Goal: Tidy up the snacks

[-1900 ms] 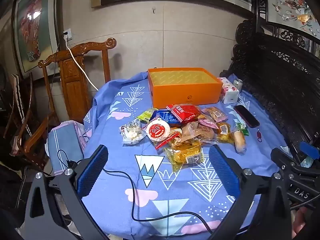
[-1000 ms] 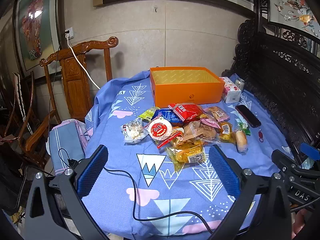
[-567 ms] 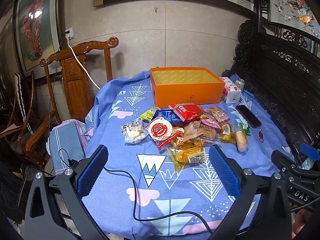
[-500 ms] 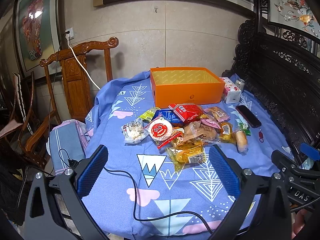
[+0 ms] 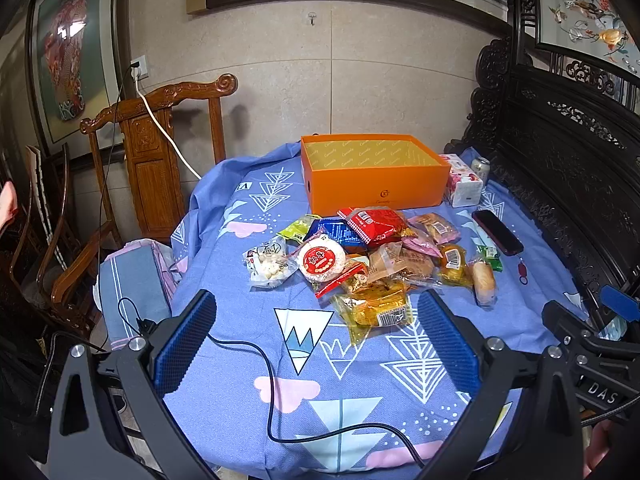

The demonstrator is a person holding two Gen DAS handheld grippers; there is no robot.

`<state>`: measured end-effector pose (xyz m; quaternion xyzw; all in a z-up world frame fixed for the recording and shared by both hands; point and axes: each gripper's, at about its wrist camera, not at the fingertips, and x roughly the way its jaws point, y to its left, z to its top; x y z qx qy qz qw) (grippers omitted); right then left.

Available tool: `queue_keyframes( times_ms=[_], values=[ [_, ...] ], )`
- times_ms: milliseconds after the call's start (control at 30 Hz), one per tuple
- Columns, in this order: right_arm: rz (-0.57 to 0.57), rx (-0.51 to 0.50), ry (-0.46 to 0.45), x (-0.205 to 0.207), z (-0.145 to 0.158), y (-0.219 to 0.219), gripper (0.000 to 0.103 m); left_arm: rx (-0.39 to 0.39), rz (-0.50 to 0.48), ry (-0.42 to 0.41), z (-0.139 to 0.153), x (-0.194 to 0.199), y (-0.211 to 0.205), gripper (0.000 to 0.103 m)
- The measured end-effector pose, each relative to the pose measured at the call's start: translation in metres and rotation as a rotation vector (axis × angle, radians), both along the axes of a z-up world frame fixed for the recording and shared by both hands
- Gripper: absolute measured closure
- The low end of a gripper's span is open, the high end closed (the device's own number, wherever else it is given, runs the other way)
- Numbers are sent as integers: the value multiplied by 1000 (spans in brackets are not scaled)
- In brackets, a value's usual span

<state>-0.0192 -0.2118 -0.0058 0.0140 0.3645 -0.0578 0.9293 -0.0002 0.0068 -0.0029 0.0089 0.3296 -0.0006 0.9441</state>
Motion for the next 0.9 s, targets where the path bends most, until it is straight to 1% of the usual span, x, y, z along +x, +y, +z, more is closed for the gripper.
queue_keyframes(
  times_ms=[900],
  values=[
    [2, -4, 6, 1, -1, 1, 3, 2, 0, 3, -1, 0, 0, 4]
  ],
)
